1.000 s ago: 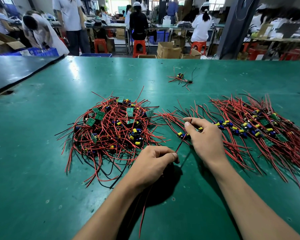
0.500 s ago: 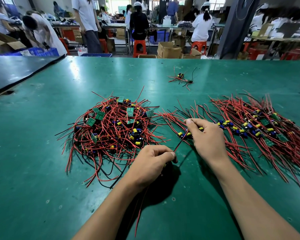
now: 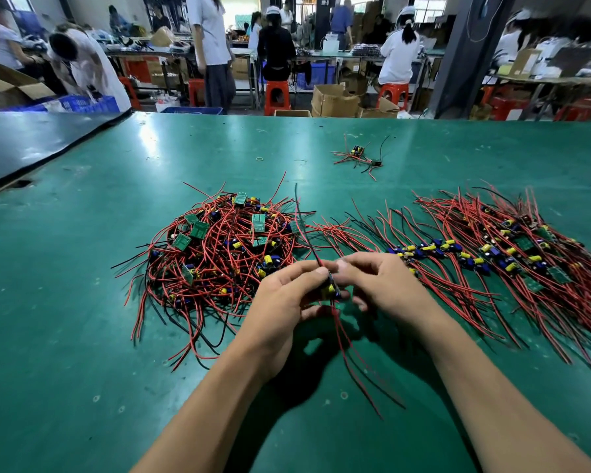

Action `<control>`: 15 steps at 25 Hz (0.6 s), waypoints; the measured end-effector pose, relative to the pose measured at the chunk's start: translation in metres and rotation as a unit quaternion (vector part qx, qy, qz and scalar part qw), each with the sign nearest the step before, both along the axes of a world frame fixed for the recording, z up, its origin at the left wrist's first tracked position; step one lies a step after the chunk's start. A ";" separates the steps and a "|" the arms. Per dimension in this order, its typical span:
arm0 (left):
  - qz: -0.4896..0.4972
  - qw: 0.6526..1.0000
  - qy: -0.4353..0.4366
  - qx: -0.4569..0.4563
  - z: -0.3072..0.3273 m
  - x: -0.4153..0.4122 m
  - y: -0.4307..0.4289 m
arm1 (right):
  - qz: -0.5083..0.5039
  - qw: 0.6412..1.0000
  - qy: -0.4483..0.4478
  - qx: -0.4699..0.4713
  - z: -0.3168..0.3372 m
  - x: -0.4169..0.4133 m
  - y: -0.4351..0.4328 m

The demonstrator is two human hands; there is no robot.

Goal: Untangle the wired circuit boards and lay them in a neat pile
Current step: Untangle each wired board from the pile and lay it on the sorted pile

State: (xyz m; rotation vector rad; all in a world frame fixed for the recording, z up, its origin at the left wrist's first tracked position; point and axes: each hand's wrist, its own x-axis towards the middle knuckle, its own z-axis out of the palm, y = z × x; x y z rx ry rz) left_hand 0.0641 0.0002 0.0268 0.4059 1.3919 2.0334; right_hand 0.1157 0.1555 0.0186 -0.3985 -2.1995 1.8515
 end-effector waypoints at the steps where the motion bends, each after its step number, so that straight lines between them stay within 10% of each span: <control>1: 0.011 1.000 0.003 0.012 0.002 -0.002 -0.001 | 0.048 0.999 -0.012 -0.017 0.001 0.002 -0.003; 6: 0.092 0.994 0.005 0.060 0.006 -0.005 -0.004 | 0.179 0.983 -0.023 -0.026 0.006 0.006 -0.010; 15: 0.057 0.994 0.029 0.090 -0.001 -0.007 -0.007 | 0.053 0.970 0.105 -0.215 0.011 -0.001 -0.016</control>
